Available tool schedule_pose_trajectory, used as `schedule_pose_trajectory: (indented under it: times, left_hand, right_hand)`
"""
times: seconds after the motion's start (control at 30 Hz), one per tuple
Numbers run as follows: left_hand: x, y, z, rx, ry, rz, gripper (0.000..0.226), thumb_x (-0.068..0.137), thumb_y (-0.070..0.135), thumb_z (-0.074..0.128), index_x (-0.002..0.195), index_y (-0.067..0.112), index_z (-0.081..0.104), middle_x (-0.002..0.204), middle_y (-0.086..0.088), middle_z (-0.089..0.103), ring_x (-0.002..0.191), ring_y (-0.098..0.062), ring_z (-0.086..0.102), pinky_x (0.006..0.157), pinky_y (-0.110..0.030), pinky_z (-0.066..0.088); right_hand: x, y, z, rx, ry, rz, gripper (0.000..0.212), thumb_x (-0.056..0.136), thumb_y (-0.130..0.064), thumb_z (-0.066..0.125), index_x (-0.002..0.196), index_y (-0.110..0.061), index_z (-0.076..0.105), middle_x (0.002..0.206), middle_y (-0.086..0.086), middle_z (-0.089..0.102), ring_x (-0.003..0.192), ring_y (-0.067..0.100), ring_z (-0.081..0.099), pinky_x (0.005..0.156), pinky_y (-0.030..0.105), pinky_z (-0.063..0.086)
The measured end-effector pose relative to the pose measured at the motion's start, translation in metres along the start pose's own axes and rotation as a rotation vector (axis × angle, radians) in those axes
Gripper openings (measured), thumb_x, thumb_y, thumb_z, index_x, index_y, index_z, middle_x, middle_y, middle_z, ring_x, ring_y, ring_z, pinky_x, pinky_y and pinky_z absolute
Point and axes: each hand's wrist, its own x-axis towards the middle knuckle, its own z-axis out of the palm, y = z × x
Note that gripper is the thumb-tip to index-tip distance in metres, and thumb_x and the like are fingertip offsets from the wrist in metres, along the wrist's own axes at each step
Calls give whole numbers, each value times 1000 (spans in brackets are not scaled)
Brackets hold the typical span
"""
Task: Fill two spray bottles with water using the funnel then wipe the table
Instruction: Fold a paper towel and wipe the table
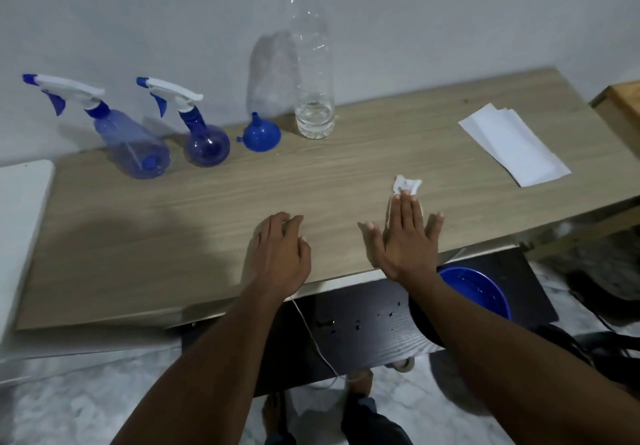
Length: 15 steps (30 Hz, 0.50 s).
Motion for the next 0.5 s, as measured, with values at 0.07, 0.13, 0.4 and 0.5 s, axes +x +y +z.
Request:
schedule_pose_trajectory:
  times: [0.07, 0.13, 0.4, 0.5]
  left_hand:
    - [-6, -8, -3, -4, -5, -2, 57, 90, 41, 27, 139, 23, 48, 141, -3, 44, 134, -25, 40, 109, -44, 40]
    - [-15, -19, -9, -9, -11, 2, 57, 90, 41, 26, 140, 23, 47, 143, -3, 43, 135, -25, 39, 109, -45, 40]
    - [-59, -109, -46, -29, 42, -36, 50, 92, 30, 41, 140, 20, 51, 143, -8, 46, 134, -27, 41, 110, -46, 38]
    - [-81, -154, -60, -16, 69, -70, 51, 90, 30, 40, 137, 18, 54, 140, -10, 50, 131, -28, 44, 109, -46, 40]
  right_hand:
    - [-8, -15, 7, 56, 27, 147, 88, 95, -68, 0, 159, -8, -4, 168, 8, -11, 154, 21, -17, 119, 58, -16]
    - [-16, -38, 16, 104, 41, 266, 85, 98, -63, 7, 158, -5, -3, 168, 12, -8, 154, 23, -16, 120, 60, -12]
    - [-59, -165, 54, 184, 51, 213, 77, 97, -42, 23, 157, 2, 6, 167, 20, 3, 155, 30, -7, 122, 54, -6]
    - [-72, -213, 66, 138, 4, 116, 77, 95, -39, 24, 157, 2, 7, 167, 19, 3, 155, 31, -7, 121, 53, -9]
